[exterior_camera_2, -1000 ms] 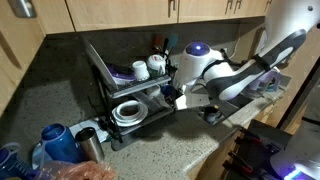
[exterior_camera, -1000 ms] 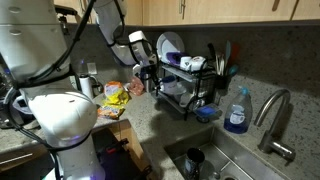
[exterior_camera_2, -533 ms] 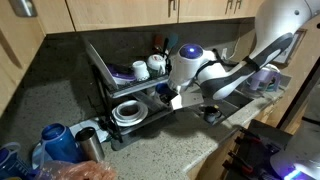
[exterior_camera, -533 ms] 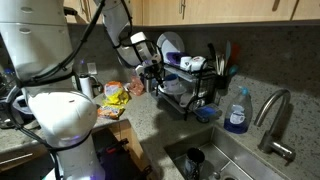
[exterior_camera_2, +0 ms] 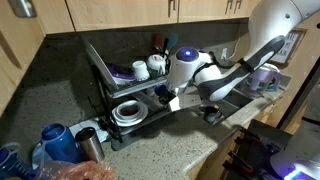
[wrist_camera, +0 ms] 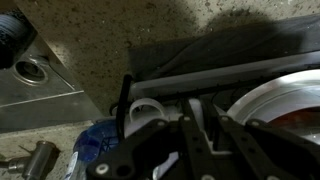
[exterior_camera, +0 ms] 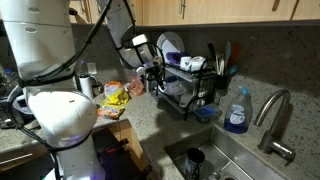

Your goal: Pick up the cup and put it on the dish dryer

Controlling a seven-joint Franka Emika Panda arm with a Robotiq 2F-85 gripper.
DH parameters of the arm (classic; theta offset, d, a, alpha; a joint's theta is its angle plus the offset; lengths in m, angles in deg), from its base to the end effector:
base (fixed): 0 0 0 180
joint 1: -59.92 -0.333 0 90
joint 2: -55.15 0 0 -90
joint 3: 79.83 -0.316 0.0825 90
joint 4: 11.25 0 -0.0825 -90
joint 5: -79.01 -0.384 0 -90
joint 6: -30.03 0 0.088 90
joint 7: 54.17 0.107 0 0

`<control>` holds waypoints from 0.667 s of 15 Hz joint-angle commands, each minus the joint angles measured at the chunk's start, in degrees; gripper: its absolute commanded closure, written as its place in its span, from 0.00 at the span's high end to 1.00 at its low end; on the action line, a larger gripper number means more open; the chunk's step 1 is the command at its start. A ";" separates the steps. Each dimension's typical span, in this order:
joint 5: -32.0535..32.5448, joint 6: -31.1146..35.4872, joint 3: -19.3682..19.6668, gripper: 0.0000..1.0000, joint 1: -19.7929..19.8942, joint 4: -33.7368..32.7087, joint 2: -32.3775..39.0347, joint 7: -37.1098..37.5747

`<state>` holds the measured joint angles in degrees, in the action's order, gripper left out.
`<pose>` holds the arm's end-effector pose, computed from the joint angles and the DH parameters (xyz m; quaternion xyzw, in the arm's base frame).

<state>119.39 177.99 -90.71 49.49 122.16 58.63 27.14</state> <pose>0.4877 0.2025 0.3291 0.9464 -0.2315 0.2181 0.0561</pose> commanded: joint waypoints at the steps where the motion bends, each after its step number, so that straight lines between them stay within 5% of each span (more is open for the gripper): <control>1: -0.24 -0.04 0.67 0.15 -0.68 -0.02 -0.05 -0.22; 2: -0.24 -0.04 0.67 0.04 -0.68 -0.02 -0.05 -0.22; 10: 0.93 3.47 1.81 0.04 0.40 -2.03 3.61 -0.64</control>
<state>119.39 179.79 -89.36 49.43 121.65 61.30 27.13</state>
